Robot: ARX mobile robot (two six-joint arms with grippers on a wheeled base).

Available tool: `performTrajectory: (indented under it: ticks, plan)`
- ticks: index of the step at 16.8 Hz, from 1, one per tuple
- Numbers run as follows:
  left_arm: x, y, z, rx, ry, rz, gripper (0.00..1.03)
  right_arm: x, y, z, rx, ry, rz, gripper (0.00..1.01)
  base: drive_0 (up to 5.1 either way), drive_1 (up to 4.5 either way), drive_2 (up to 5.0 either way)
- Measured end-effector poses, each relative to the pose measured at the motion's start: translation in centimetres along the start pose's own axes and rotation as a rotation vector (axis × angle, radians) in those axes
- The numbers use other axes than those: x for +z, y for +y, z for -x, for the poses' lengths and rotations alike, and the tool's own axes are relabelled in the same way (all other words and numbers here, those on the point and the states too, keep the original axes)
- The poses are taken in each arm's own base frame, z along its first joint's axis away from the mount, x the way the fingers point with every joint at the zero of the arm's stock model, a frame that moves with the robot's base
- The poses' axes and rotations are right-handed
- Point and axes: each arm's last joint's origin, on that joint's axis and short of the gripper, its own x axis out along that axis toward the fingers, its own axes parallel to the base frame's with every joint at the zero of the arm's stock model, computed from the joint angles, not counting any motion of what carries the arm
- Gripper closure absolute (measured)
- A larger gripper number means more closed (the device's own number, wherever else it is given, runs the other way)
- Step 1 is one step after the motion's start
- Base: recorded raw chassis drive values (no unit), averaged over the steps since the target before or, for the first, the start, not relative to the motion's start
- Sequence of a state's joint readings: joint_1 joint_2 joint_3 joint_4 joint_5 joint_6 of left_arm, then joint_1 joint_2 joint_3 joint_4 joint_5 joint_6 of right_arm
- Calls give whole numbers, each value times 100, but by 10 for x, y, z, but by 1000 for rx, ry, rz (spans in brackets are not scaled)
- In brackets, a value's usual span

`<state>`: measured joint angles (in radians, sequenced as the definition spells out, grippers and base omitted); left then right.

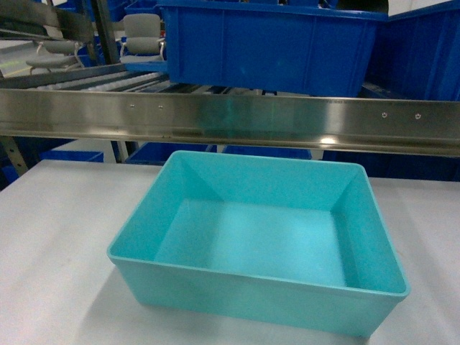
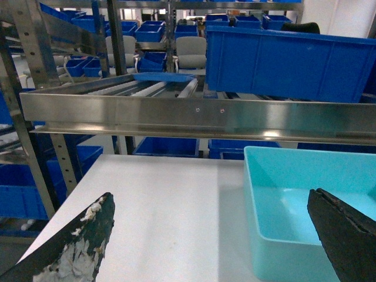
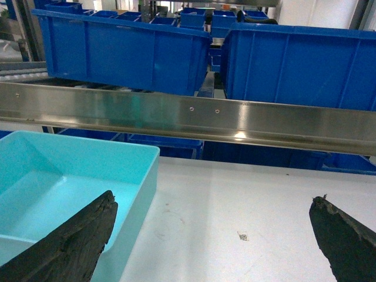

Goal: Organize blue bins on left shelf correctly

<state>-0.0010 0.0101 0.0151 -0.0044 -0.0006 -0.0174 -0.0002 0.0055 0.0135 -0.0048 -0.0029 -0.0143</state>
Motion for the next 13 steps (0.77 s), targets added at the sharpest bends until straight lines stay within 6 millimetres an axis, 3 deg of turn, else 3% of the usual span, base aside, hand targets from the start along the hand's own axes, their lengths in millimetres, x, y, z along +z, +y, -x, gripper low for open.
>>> performTrajectory:
  ticks: [5,7,10,13]
  plan:
    - [0,0,0,1,-1,0,5,0,0,0,0,-1,-1,3,0,0,0]
    - [7,-9,-6,17,-9,-4,5,5,-6,-6,-8,-11,-5,3,0,0,0]
    - [25,-26,-36,13,118,66,5,16,-8,-30,14,132,-1,3,0,0,0]
    - [23,-38,-62,84,295,78,5,39,-5,-53,82,198,-13,3,0,0,0]
